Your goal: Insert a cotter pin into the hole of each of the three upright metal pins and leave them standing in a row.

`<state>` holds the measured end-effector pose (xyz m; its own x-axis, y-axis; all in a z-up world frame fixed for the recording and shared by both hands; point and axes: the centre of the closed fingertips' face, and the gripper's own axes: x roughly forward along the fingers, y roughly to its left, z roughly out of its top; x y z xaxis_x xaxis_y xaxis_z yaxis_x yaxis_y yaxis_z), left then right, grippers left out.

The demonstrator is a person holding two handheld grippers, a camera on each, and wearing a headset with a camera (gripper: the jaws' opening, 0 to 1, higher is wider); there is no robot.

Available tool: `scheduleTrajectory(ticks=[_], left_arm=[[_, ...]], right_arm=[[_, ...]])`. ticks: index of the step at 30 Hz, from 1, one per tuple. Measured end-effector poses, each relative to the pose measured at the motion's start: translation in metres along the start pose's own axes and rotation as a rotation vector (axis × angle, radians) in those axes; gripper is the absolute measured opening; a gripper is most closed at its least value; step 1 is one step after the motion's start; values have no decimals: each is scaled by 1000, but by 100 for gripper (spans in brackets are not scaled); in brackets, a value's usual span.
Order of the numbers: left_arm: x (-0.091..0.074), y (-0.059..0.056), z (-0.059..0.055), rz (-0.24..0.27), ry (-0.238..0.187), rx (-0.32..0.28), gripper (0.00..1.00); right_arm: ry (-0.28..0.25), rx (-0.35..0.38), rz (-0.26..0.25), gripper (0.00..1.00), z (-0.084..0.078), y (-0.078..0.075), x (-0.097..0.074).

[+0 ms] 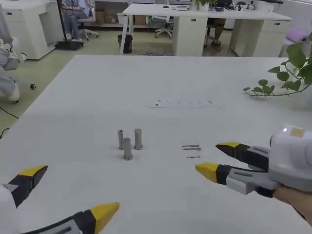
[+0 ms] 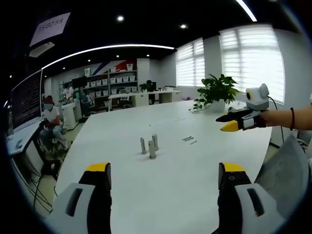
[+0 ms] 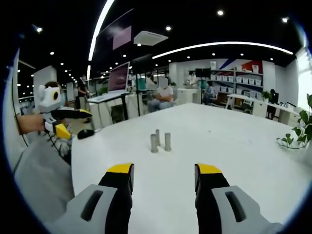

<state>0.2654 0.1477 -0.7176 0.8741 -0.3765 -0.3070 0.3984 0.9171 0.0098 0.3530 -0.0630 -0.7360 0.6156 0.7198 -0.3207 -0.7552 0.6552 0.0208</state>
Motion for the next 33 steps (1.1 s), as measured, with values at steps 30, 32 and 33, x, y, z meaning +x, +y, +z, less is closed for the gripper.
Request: scheduleTrajectory(ticks=[30,32,33], left_arm=[[19,-3,-5,-22,-19,0,86],[20,-3,-5,-25,-23,0,86],[21,-3,-5,-26,-22,-1,86]], right_arm=[[-3,-23,132,43,7,-2,129],[-3,-15,134,43,6,-3,139],[-3,-12,134,43,6,-3,142]])
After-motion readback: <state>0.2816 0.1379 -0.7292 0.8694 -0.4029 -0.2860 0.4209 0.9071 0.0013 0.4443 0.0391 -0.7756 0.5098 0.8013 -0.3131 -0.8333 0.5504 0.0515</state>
